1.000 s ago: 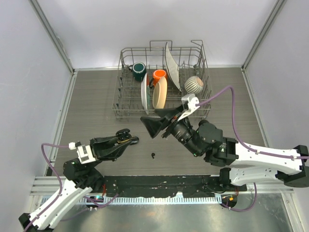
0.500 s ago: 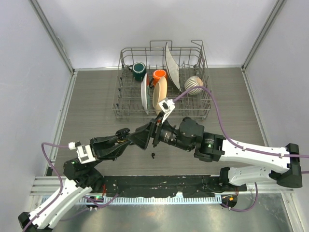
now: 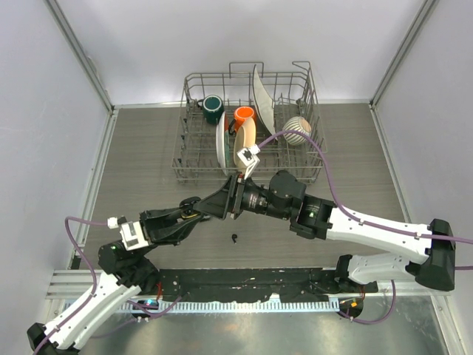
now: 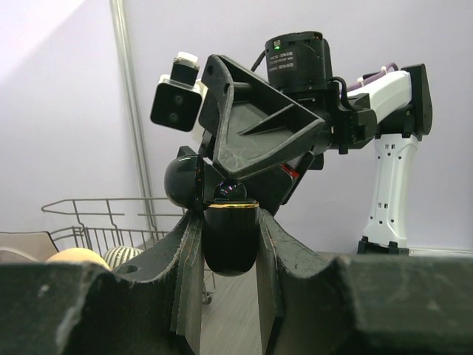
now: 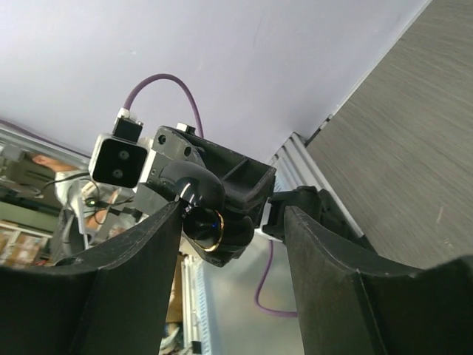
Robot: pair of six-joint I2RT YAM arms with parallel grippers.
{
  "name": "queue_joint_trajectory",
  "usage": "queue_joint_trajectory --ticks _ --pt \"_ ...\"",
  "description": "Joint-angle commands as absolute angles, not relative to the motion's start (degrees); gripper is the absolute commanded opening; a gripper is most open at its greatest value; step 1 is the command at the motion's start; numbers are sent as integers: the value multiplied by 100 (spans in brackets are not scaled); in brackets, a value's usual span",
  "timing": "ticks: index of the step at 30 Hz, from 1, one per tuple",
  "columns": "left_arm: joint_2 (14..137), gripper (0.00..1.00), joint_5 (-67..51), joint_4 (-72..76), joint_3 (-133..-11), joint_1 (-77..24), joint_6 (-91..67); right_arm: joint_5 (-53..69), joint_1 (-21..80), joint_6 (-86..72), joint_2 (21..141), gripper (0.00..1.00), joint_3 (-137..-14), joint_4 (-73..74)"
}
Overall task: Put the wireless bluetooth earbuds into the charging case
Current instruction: Place the earbud in the charging case.
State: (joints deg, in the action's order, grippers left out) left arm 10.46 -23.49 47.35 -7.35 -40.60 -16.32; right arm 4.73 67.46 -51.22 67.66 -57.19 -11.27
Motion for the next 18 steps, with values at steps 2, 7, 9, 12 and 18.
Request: queue_joint_trajectory --ticks 2,7,9,12,18 --pt "1107 0 -2373 5036 -809 -4061 -1547 1274 6601 -5625 6926 62 -5757 -1749" --pt "1107 0 -2364 4966 -800 -4052 -1538 1643 6574 -5765 7075 53 -5801 -1933" --pt "1090 0 -2364 4905 -809 -4061 -1521 1714 6565 -5766 7145 50 -5862 -1960" --pt "1081 0 -2347 4808 -809 -4061 -1512 1749 6565 -5731 7146 39 -5880 -1986" --pt "976 1 -2285 4422 -844 -4052 -1442 1582 6565 -5380 7075 22 -5958 -1724"
